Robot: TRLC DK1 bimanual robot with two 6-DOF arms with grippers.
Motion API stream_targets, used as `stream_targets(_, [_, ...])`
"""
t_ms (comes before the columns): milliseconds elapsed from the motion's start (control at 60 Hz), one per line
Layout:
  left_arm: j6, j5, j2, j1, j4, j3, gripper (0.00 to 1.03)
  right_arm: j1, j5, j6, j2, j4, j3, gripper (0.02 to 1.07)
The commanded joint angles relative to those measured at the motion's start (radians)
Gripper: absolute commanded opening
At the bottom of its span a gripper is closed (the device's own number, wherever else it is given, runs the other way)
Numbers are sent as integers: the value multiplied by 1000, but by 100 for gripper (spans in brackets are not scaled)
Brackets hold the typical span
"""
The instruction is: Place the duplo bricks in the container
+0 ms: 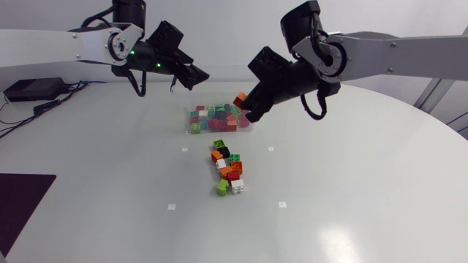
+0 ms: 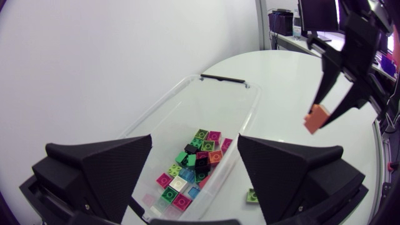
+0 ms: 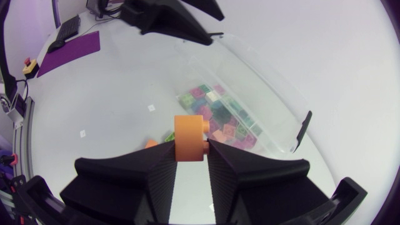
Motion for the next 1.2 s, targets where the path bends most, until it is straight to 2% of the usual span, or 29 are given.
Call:
stream_targets(0, [4,17,-109,12,12,-81,98,-7,-2,39,64,21,56,20])
stream_targets(383, [143,41,-317,-1,12,-374,98,-44,7,86,242,40,302,20])
stream_targets(600, [242,43,-336,-33,9,-504,98,-52,24,101,350,34,455,20])
stream_targets(883, [314,43,-302,-76,12,-584,98,-47,57,118,501,-26,671,22])
stream_targets(933, [318,43,-290,-86,12,-588,98,-46,67,118,526,-35,701,34])
stream_targets(1017, [327,43,-265,-96,13,-590,98,-47,68,118,563,-74,751,65])
stream_targets(1133, [344,41,-231,-106,18,-588,98,-46,68,120,546,-80,740,88])
stream_targets(1183, [346,38,-216,-109,32,-588,98,-46,68,120,521,-78,722,92])
